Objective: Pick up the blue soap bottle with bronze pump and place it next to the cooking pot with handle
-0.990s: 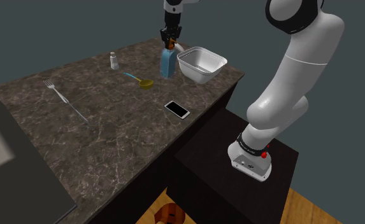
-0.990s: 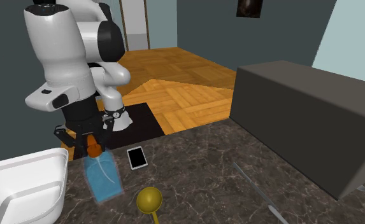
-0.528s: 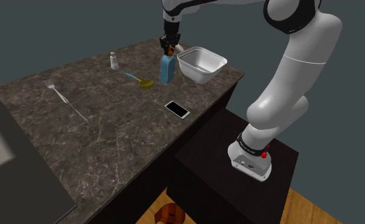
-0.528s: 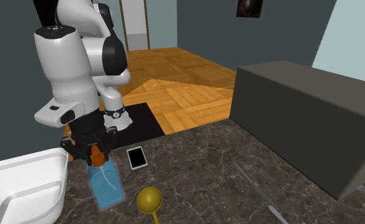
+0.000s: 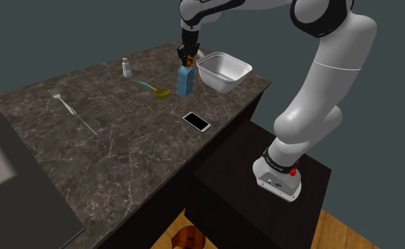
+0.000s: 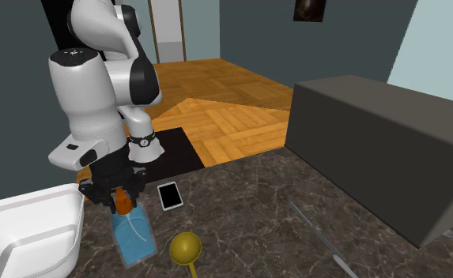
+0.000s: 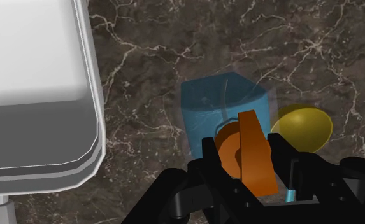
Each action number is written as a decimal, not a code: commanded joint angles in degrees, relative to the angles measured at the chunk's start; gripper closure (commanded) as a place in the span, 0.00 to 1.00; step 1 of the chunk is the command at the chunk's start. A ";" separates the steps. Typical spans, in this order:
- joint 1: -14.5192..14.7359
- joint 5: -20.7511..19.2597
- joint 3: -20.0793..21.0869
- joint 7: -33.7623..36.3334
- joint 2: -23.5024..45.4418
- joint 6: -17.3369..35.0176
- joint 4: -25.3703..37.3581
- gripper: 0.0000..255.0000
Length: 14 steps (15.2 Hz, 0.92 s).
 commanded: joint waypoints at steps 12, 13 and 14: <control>-0.10 0.72 0.18 -0.48 -1.63 -5.26 3.77 0.00; -0.11 0.86 0.21 -0.57 -1.95 -6.68 4.89 0.00; -0.11 0.86 0.21 -0.57 -1.95 -6.68 4.89 0.00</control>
